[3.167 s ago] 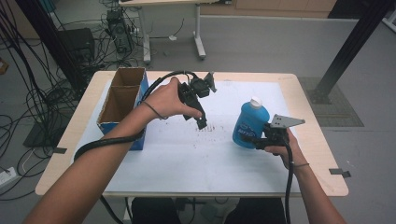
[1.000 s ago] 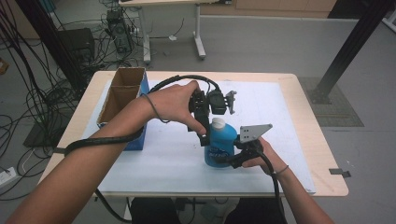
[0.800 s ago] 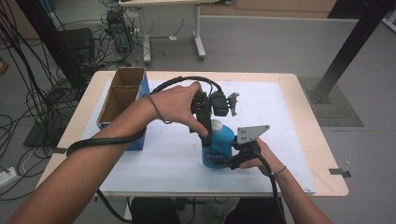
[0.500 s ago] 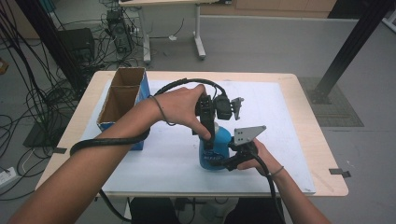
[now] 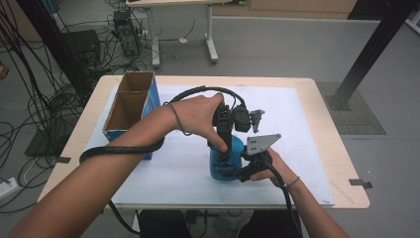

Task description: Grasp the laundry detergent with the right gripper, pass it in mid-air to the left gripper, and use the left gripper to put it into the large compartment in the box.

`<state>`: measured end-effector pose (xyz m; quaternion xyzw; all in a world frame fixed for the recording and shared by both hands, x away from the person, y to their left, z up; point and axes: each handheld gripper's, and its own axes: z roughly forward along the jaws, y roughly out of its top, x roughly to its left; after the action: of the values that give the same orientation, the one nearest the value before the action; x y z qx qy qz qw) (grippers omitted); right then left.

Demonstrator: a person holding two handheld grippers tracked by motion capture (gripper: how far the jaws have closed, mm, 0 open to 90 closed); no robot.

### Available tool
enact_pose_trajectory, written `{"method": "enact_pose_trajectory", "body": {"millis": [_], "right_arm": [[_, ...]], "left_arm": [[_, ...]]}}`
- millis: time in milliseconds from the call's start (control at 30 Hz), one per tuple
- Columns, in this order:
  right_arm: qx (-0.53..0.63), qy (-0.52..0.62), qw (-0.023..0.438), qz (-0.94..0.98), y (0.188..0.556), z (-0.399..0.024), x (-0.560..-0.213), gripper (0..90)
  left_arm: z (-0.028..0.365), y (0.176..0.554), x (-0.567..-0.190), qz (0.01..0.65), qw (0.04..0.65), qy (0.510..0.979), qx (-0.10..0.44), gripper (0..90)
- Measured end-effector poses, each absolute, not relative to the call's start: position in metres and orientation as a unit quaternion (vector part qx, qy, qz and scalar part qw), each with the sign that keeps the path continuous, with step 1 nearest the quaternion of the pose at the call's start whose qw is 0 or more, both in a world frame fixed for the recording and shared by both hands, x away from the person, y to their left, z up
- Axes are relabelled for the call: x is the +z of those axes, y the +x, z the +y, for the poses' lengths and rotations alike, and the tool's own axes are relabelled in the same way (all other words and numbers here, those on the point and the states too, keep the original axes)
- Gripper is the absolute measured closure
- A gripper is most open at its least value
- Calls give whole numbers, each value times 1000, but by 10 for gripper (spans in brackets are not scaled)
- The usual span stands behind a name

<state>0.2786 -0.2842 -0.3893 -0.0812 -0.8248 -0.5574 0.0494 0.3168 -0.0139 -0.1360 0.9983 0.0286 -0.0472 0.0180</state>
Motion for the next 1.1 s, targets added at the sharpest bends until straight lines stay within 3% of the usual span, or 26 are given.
{"method": "enact_pose_trajectory", "body": {"millis": [1100], "right_arm": [[-561,-88,47,-822,274,-289,-388,412]], "left_arm": [[-15,314,-139,25,16,999,-45,98]]}}
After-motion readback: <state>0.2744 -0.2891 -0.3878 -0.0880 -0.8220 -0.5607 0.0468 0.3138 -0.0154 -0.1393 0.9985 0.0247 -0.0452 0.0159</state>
